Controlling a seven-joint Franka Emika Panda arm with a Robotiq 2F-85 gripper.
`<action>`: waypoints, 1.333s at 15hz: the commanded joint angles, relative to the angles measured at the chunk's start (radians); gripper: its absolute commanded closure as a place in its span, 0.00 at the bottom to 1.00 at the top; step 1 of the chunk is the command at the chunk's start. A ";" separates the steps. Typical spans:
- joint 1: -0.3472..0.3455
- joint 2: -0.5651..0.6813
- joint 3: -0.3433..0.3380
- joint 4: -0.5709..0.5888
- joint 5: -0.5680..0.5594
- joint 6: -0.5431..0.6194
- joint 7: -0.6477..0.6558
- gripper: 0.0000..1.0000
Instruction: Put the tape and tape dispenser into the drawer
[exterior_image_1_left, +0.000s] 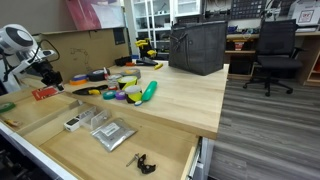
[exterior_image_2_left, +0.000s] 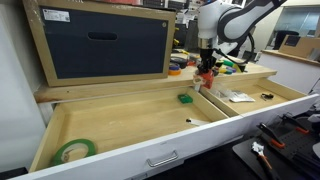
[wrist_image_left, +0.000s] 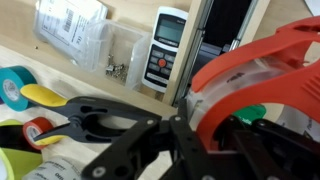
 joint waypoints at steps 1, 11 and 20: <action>0.019 -0.024 0.007 -0.051 -0.037 0.023 -0.002 0.94; 0.083 0.013 0.037 -0.084 -0.107 0.056 0.050 0.94; 0.116 0.053 0.044 -0.144 -0.186 0.100 0.106 0.94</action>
